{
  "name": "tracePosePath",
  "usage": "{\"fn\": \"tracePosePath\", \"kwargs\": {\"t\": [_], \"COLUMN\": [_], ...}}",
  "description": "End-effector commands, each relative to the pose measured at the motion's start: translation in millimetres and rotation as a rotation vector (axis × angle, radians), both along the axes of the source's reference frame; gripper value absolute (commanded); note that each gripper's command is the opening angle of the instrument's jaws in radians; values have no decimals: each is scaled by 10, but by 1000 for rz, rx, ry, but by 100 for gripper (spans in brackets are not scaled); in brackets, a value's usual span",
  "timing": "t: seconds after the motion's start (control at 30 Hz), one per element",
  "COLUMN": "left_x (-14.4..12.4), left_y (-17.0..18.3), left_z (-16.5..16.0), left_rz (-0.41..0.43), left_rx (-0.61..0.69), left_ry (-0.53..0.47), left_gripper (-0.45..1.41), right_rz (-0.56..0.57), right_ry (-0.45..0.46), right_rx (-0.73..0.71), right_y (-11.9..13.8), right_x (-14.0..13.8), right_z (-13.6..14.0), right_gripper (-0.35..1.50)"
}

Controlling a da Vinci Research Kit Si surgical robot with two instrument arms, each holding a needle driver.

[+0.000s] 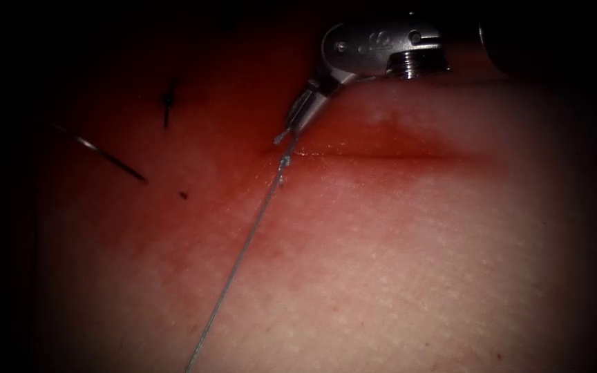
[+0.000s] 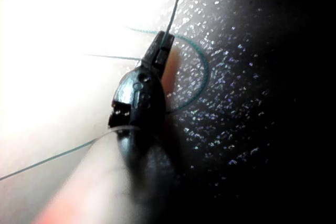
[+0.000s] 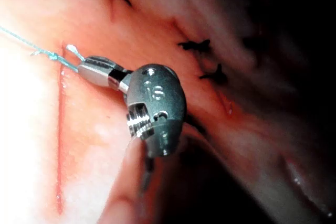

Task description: Wound Closure

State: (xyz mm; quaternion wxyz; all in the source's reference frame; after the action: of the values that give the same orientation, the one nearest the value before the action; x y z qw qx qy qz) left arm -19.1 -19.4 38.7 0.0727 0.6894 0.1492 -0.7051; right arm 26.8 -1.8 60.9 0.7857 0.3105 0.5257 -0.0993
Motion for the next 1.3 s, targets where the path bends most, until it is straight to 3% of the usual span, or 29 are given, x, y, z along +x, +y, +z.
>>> {"fn": "tracePosePath", "kwargs": {"t": [0.03, 0.37, 0.63, 1.03, 1.3], "left_x": [-7, -20, -39, -38, -39], "left_y": [-4, -16, -1, -25, -31], "left_z": [5, -15, -11, -2, 4], "left_rz": [2, 11, 2, 16, 34], "left_rx": [-2, -4, 5, 16, 32], "left_ry": [-3, -11, -15, -8, -15], "left_gripper": [-45, -45, -45, -45, -45], "right_rz": [20, 237, 453, 507, 537], "right_ry": [-9, -60, -133, -170, -221], "right_rx": [0, 35, 61, 71, -24], "right_y": [6, 26, 37, 7, 2], "right_x": [5, -10, -32, -39, -41], "right_z": [5, 8, 16, 20, 20], "right_gripper": [-35, -35, -35, -35, -35]}}
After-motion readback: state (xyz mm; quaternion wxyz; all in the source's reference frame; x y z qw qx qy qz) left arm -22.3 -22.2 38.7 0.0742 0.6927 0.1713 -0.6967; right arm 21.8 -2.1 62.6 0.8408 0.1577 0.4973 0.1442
